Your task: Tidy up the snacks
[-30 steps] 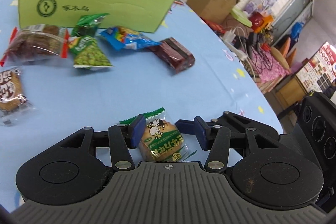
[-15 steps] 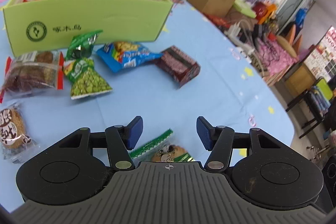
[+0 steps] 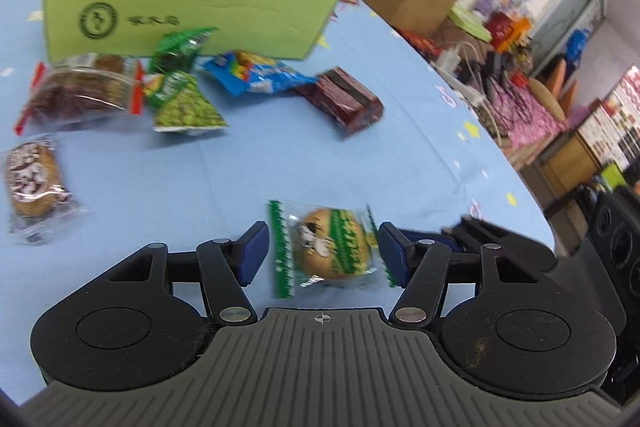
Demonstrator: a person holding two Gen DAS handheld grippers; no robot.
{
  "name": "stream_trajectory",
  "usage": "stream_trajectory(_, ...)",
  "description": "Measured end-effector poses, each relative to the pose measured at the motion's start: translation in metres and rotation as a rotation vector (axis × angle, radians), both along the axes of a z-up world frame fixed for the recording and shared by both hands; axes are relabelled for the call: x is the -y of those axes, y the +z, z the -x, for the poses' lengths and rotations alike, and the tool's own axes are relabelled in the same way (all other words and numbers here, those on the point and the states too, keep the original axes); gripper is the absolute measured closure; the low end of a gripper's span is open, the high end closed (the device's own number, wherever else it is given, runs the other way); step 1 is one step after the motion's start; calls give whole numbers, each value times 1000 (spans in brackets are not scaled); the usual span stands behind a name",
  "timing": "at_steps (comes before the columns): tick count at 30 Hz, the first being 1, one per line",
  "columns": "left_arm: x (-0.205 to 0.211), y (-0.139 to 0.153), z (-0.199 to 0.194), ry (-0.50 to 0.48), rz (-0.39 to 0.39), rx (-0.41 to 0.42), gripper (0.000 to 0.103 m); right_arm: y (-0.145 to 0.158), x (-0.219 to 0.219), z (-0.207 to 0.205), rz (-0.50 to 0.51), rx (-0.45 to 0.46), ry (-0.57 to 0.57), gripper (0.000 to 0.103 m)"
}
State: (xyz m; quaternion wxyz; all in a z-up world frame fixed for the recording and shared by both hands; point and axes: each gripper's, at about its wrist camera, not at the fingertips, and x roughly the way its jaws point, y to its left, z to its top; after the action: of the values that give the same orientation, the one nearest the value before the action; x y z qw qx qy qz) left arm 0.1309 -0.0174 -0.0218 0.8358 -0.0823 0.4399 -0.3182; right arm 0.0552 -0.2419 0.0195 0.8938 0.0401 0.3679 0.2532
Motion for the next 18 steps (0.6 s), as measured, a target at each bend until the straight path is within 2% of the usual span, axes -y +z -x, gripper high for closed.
stream_trajectory(2, -12, 6, -4, 40, 23, 4, 54, -1, 0, -2, 3, -5, -11, 1)
stream_trajectory(4, -27, 15, -5, 82, 31, 31, 52, 2, -3, 0, 52, 21, -18, 1)
stream_trajectory(5, -37, 21, -6, 112, 25, 54, 48, 4, -5, 1, 86, 42, -10, 1)
stream_trajectory(8, -68, 39, -7, 231, -16, 138, 39, 9, -5, -2, 129, 77, 27, 1)
stream_trajectory(11, -98, 45, -14, 355, -62, 176, 36, 9, -5, -15, 125, 75, 49, 1)
stream_trajectory(13, -111, 41, -23, 409, -79, 163, 36, 5, -6, -27, 123, 58, 50, 1)
stream_trajectory(18, -123, 16, -52, 447, -108, 71, 37, -4, -12, -34, 109, 24, 54, 1)
